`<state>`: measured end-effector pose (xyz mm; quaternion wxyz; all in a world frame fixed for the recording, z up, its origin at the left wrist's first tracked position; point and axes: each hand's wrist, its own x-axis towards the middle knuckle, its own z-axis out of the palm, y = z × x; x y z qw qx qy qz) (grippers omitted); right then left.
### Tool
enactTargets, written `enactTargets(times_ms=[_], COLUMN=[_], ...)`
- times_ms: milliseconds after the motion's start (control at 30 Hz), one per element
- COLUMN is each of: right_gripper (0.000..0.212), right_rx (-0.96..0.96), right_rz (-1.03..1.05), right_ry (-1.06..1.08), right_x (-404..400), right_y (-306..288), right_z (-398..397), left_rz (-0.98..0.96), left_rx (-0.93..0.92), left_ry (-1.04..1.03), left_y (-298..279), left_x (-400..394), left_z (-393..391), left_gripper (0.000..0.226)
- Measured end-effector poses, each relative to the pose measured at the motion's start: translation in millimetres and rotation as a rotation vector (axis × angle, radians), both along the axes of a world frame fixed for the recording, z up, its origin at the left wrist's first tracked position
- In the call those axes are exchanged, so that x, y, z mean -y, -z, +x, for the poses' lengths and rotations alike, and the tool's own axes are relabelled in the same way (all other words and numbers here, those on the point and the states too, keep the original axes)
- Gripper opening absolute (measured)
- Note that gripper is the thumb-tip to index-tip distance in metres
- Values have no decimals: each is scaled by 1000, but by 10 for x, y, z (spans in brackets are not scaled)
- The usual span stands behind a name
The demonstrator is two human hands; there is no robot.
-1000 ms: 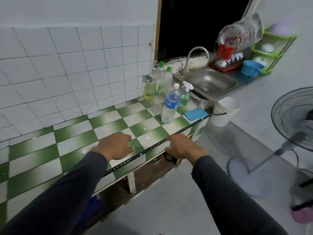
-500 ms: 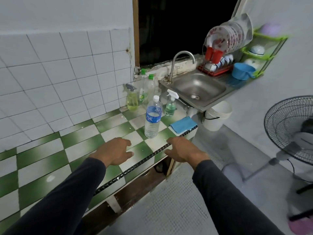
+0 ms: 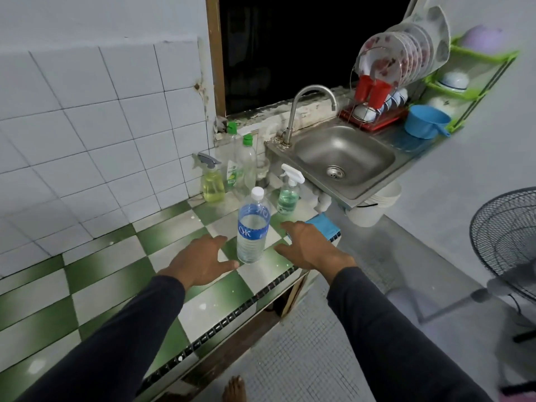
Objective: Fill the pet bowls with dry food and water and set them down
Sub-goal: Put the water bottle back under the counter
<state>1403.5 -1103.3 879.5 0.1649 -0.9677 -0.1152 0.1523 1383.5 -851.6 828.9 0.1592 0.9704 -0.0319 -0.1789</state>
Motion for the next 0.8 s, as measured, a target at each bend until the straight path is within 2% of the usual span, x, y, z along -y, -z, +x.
enactTargets(times_ms=[100, 267, 433, 700, 800], right_gripper=[69, 101, 119, 116, 107], right_rx=[-13, -93, -190, -211, -206], right_rz=[53, 222, 439, 683, 733], right_ry=[17, 77, 140, 163, 148], right_x=[-34, -101, -165, -316, -348], right_y=[39, 148, 306, 512, 557], right_z=[306, 694, 902, 1097, 1184], left_rz=[-78, -231, -389, -589, -688], left_rx=[-36, -114, -126, -86, -72], left_ry=[-12, -20, -95, -195, -210], left_y=[98, 323, 602, 929, 1077], left_x=[-40, -86, -73, 52, 89], left_z=[281, 639, 847, 978, 1068], left_gripper=[103, 120, 139, 140, 127])
